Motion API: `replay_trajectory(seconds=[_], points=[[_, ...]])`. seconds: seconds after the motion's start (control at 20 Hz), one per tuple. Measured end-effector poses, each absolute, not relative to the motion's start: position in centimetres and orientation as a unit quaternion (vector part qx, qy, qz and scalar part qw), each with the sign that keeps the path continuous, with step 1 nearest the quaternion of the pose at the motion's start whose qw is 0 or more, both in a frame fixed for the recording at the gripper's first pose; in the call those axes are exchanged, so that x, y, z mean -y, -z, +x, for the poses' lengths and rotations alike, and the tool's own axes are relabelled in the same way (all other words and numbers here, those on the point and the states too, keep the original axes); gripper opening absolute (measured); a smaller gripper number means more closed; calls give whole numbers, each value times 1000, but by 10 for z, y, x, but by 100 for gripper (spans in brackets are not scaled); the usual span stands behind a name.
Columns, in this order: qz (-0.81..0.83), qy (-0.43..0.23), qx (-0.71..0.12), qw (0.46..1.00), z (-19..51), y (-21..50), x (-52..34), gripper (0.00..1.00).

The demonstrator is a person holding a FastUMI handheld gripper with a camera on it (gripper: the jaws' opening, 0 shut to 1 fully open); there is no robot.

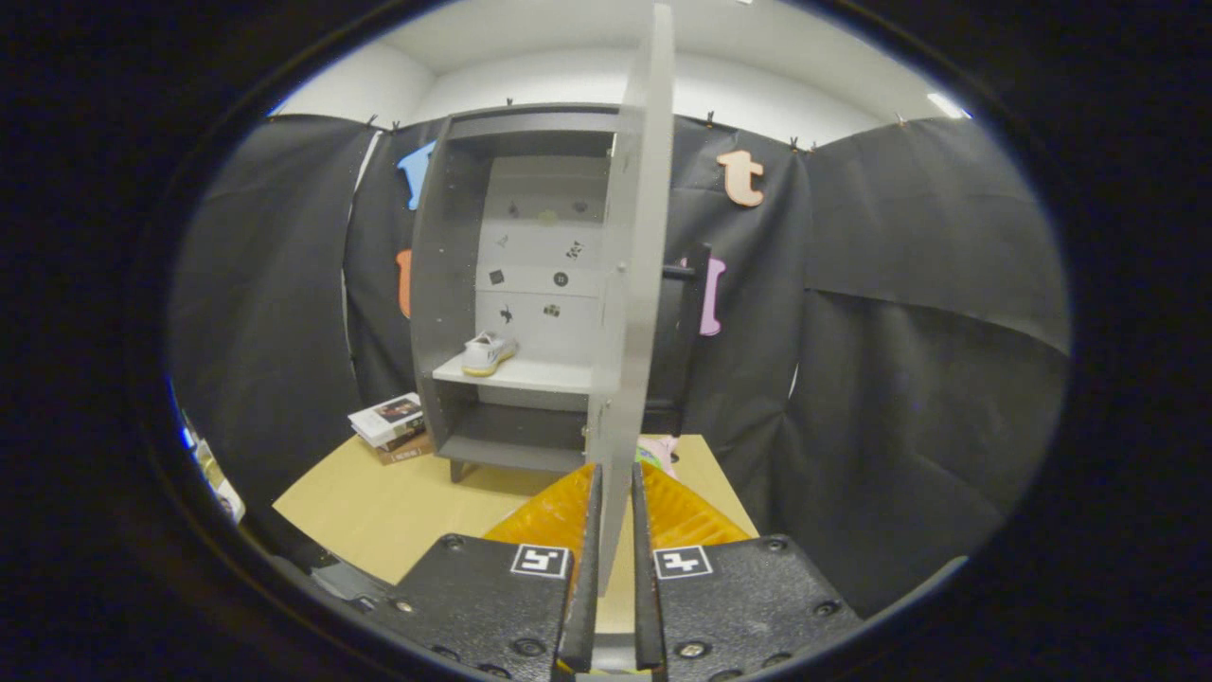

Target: Open the shoe cabinet door, grab the shoes and put them into the shoe cabinet, then close the shoe cabinet door.

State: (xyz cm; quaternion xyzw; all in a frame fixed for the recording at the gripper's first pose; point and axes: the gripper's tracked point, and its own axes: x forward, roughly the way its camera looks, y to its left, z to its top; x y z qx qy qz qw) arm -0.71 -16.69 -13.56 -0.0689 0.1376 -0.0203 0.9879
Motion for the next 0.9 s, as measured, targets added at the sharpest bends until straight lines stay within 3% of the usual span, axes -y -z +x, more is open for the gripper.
replay_trajectory(seconds=[0.15, 0.35, 0.4, 0.55, 0.9], points=[[-67, 25, -152, 986, -16, 158, 135, 36], [-70, 23, -179, 981, -12, 197, 89, 71], [-67, 19, -192, 979, -8, 212, 77, 74], [-65, 21, -228, 971, 14, 260, 55, 93], [-34, 38, -342, 938, 81, 406, 23, 94]])
